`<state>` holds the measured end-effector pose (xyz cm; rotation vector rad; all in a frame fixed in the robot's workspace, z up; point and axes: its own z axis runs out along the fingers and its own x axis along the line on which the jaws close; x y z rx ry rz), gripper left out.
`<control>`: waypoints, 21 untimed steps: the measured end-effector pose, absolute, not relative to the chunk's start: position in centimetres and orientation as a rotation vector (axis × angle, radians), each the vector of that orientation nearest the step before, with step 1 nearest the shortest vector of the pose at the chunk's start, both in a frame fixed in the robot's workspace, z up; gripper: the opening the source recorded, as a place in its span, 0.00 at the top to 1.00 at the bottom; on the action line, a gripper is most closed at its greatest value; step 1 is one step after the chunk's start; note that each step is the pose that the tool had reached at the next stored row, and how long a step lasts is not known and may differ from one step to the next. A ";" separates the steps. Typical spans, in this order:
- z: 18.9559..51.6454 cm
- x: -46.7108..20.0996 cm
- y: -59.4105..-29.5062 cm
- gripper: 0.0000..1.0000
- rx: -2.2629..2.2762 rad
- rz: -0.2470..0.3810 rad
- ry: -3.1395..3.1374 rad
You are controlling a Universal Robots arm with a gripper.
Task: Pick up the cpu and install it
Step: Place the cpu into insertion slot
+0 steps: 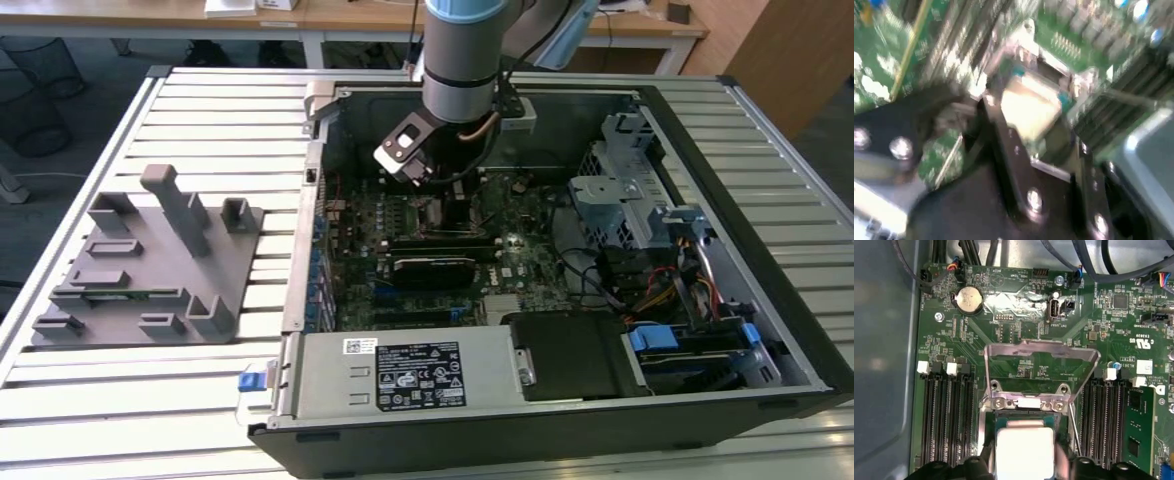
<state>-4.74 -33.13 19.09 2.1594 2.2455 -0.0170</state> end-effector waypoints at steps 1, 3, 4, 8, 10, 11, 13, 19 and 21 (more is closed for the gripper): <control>19.1 -4.8 -33.2 0.40 2.159 -0.019 2.245; 19.2 -4.8 -33.2 0.40 2.159 -0.022 2.245; 19.2 -4.8 -33.2 0.40 2.159 -0.022 2.245; 19.6 -4.8 -33.2 0.40 2.160 -0.021 2.245; 19.7 -4.8 -33.2 0.40 2.161 -0.017 2.247; 19.7 -4.7 -33.2 0.40 2.161 -0.017 2.247; 19.7 -4.6 -33.2 0.41 2.163 -0.016 2.249; 19.7 -4.4 -33.2 0.48 2.171 -0.019 2.245; 19.8 -4.4 -33.2 0.48 2.171 -0.020 2.245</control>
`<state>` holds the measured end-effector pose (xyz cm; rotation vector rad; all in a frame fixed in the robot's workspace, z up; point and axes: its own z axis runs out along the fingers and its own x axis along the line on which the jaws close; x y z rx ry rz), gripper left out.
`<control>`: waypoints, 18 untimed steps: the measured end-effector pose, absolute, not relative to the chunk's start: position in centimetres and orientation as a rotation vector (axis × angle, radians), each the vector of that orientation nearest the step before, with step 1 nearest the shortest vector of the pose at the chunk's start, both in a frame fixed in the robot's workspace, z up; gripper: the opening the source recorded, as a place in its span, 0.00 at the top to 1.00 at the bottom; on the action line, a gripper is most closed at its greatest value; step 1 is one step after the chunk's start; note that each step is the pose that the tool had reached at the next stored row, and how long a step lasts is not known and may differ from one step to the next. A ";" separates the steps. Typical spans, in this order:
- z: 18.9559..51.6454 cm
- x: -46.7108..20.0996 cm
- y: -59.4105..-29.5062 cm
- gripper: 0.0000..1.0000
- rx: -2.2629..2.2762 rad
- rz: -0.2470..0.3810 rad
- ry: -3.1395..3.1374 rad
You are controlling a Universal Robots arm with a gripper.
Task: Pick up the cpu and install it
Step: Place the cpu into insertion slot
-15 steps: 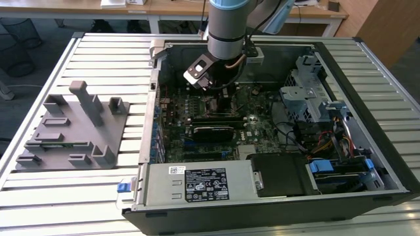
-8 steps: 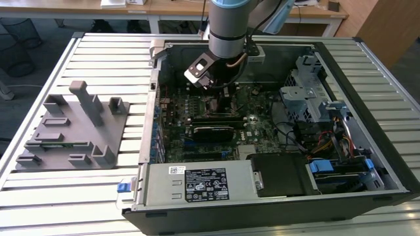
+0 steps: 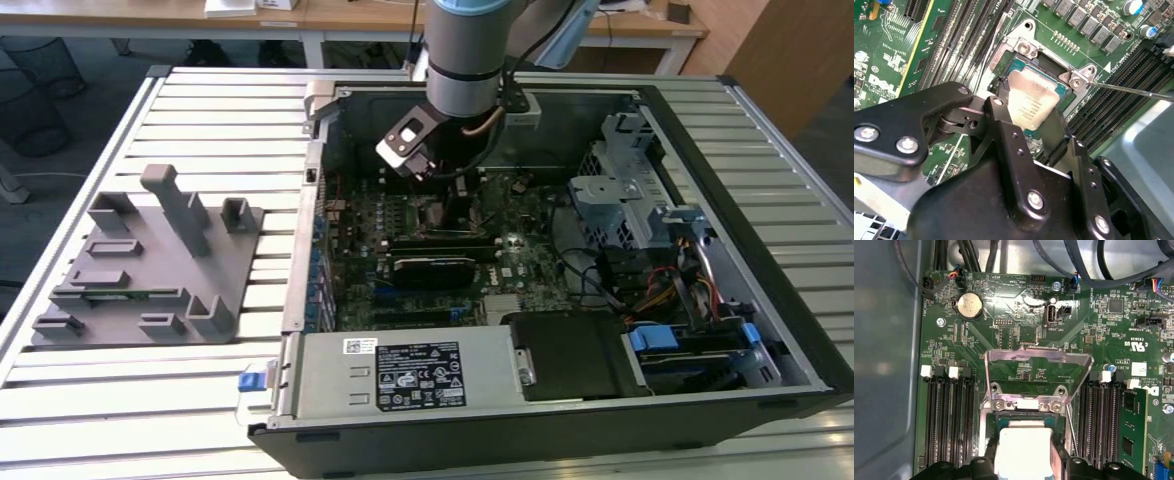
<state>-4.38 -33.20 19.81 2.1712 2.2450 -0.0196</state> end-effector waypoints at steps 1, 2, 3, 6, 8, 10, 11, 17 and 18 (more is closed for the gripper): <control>19.8 -4.4 -33.2 0.48 2.171 -0.019 2.245; 19.8 -4.4 -33.2 0.48 2.171 -0.019 2.245; 19.8 -4.4 -33.2 0.48 2.171 -0.019 2.245; 19.8 -4.4 -33.2 0.48 2.172 -0.019 2.245; 19.8 -4.3 -33.2 0.48 2.175 -0.019 2.242; 19.8 -4.2 -33.2 0.48 2.178 -0.019 2.240; 19.8 -4.2 -33.2 0.48 2.178 -0.019 2.239; 19.8 -4.4 -33.2 0.48 2.178 -0.018 2.239; 19.8 -4.5 -33.2 0.47 2.178 -0.018 2.239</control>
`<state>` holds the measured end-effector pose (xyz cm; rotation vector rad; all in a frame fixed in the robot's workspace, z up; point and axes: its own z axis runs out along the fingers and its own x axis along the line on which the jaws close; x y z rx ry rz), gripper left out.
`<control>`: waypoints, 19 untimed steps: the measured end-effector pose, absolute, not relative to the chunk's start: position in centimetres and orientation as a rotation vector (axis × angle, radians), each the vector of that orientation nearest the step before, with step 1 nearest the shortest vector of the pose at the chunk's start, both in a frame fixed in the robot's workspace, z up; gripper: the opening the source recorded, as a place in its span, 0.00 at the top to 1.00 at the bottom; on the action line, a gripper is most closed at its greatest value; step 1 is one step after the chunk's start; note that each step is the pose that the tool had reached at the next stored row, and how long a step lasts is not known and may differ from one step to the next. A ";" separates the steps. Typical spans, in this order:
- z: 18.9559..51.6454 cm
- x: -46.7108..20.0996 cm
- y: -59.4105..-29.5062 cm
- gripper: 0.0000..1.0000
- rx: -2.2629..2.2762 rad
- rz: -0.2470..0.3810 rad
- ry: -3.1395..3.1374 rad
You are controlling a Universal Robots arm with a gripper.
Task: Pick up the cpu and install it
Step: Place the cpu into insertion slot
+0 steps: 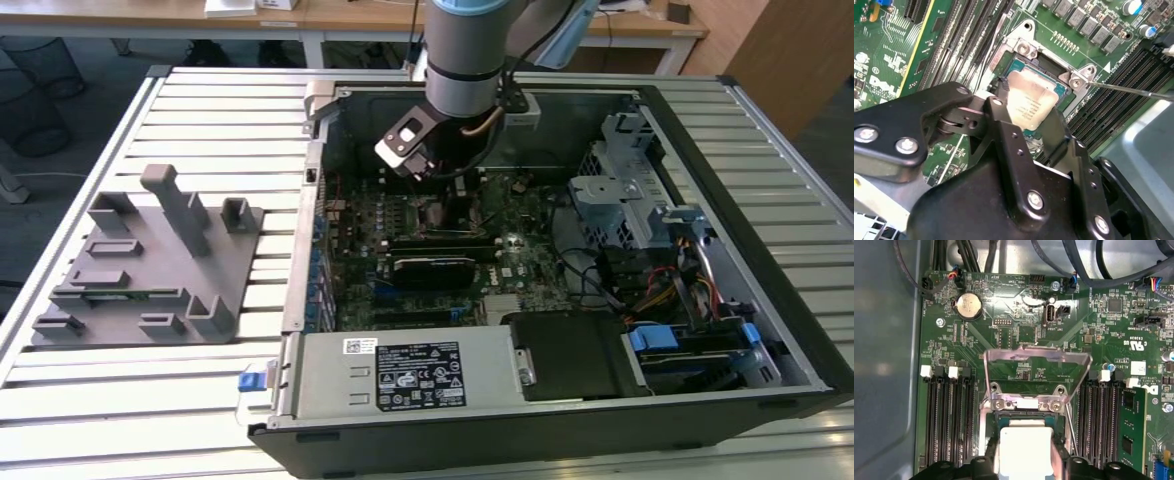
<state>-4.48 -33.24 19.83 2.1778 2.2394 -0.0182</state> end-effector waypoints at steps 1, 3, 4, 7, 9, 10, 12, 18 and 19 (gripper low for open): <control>19.8 -4.5 -33.2 0.47 2.178 -0.018 2.239; 19.8 -4.5 -33.2 0.41 2.178 -0.018 2.239; 19.8 -4.5 -33.2 0.41 2.178 -0.018 2.239; 19.6 -4.5 -33.2 0.41 2.178 -0.018 2.239; 19.6 -4.5 -33.3 0.48 2.178 -0.019 2.239; 19.6 -4.5 -33.2 0.48 2.178 -0.019 2.239; 19.6 -4.5 -33.2 0.49 2.178 -0.018 2.239; 19.6 -4.5 -33.2 0.49 2.178 -0.018 2.240; 19.6 -4.5 -33.2 0.49 2.178 -0.018 2.240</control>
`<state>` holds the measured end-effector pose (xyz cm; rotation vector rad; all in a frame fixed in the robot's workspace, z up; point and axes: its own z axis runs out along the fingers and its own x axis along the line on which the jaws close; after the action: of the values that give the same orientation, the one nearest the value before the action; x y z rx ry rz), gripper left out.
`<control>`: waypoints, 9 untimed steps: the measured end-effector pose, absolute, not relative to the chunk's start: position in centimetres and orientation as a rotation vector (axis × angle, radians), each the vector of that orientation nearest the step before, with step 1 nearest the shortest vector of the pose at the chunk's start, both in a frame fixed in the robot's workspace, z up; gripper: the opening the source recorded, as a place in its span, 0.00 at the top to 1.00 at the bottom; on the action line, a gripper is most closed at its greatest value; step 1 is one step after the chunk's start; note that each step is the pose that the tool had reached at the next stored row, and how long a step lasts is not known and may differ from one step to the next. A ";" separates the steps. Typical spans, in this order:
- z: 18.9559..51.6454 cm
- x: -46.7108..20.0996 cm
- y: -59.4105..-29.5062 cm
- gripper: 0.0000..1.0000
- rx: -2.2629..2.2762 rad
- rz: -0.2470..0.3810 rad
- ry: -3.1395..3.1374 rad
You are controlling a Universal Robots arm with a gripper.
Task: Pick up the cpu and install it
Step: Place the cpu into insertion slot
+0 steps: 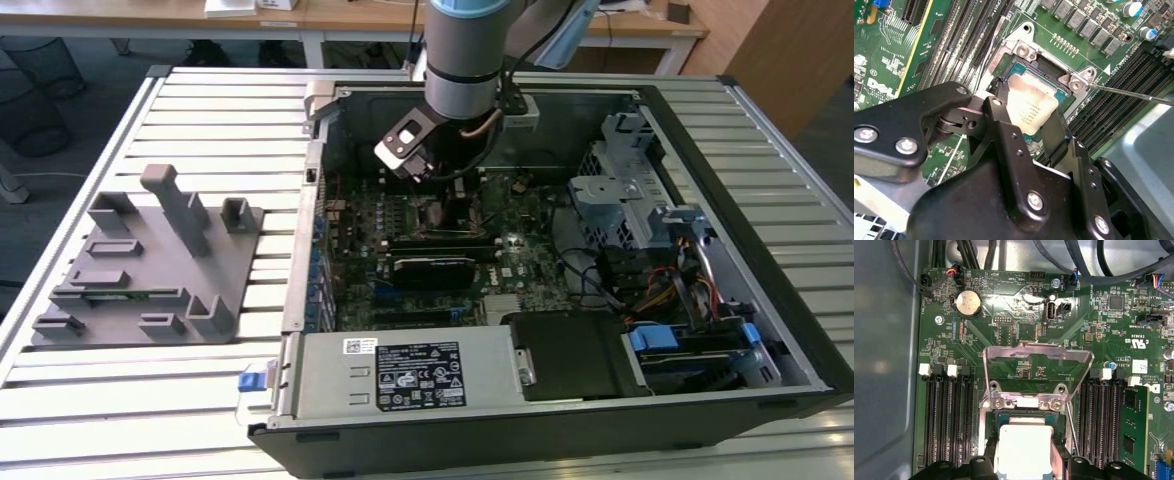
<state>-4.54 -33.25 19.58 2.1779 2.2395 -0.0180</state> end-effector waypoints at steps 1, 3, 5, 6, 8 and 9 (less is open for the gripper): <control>19.6 -4.5 -33.2 0.47 2.178 -0.018 2.240; 19.6 -4.5 -33.2 0.42 2.178 -0.017 2.240; 19.6 -4.5 -33.2 0.42 2.178 -0.018 2.240; 19.7 -4.5 -33.3 0.42 2.178 -0.018 2.239; 19.9 -4.5 -33.2 0.42 2.178 -0.018 2.240; 20.0 -4.5 -33.2 0.42 2.178 -0.018 2.239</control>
<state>-4.53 -33.24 19.98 2.1779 2.2395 -0.0180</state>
